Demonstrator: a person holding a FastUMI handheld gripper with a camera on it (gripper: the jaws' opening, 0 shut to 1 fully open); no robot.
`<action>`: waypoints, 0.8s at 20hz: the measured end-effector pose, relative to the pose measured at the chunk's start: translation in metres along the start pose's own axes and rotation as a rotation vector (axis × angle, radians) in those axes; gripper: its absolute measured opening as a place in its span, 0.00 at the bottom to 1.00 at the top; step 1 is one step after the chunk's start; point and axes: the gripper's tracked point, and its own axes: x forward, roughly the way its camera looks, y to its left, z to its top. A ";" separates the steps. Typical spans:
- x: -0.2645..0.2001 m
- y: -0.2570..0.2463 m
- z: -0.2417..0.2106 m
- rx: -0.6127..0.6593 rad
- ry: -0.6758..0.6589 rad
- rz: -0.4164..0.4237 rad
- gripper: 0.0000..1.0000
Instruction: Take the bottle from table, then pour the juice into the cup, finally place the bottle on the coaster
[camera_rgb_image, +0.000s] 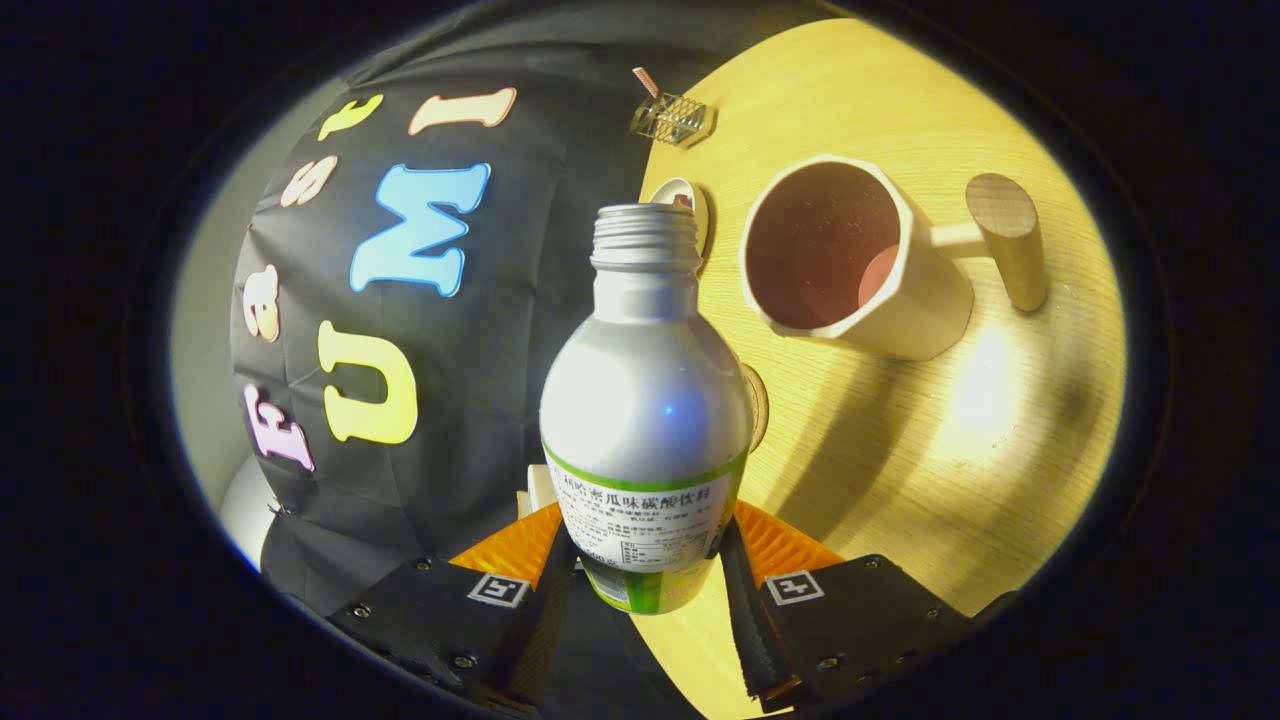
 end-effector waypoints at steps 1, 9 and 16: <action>-0.001 0.000 0.000 0.012 0.005 -0.002 0.71; -0.003 0.002 0.008 0.113 0.040 0.015 0.71; -0.004 0.003 0.008 0.194 0.078 0.022 0.71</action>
